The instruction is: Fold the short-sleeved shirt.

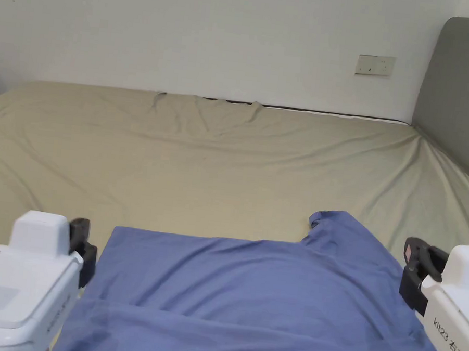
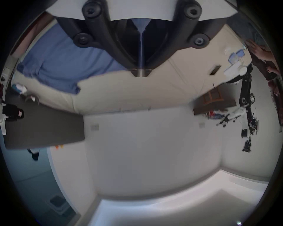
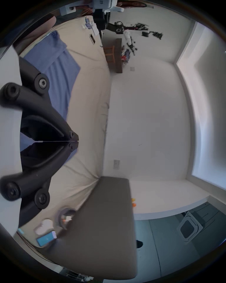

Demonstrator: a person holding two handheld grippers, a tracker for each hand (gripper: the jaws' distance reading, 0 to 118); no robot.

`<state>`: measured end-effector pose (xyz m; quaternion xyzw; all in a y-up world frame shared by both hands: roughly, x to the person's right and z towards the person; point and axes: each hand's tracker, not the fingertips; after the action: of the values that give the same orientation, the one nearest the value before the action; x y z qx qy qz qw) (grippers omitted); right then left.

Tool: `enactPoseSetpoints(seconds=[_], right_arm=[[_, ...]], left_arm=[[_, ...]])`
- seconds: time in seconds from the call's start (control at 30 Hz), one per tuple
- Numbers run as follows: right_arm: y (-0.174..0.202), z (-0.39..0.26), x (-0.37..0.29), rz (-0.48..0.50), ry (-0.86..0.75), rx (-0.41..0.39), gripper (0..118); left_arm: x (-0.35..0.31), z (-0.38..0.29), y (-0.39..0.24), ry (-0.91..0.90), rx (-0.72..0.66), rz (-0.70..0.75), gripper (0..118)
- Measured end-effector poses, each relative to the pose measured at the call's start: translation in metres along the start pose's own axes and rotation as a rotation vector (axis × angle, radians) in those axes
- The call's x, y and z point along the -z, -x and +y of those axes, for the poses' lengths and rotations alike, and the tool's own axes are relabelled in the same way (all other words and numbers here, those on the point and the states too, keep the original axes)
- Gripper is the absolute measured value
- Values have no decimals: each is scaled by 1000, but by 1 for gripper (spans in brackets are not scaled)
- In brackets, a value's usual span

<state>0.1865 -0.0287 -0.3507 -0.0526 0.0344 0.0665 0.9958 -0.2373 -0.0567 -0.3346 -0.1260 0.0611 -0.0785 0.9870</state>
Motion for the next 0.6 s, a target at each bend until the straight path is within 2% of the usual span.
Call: enactPoseSetpoints(seconds=[0.03,0.07,0.1,0.2,0.27,0.37,0.4,0.5,0.6], right_arm=[[-3,-2,4,53,50,22,0],[-5,-4,6,123,148,121,0],[-5,-4,3,111,59,66,0],[-3,-8,8,66,20,-52,0],[-5,-15,13,93,95,34,0],[-8,-25,18,102,116,23,0],[5,-14,13,116,134,38,0],[1,-13,10,167,179,150,0],[5,-12,8,178,190,147,0]], left_arm=[[4,-7,0,56,-56,-26,0],[8,-11,2,83,-113,-73,0],[13,-16,3,127,-147,-115,0],[18,-23,-2,139,-103,-77,0],[18,-23,-3,121,-81,-81,0],[16,-18,-4,105,-95,-90,0],[16,-17,-2,105,-109,-99,0],[24,-13,-3,142,-96,-151,0],[48,-4,4,178,-105,-147,0]])
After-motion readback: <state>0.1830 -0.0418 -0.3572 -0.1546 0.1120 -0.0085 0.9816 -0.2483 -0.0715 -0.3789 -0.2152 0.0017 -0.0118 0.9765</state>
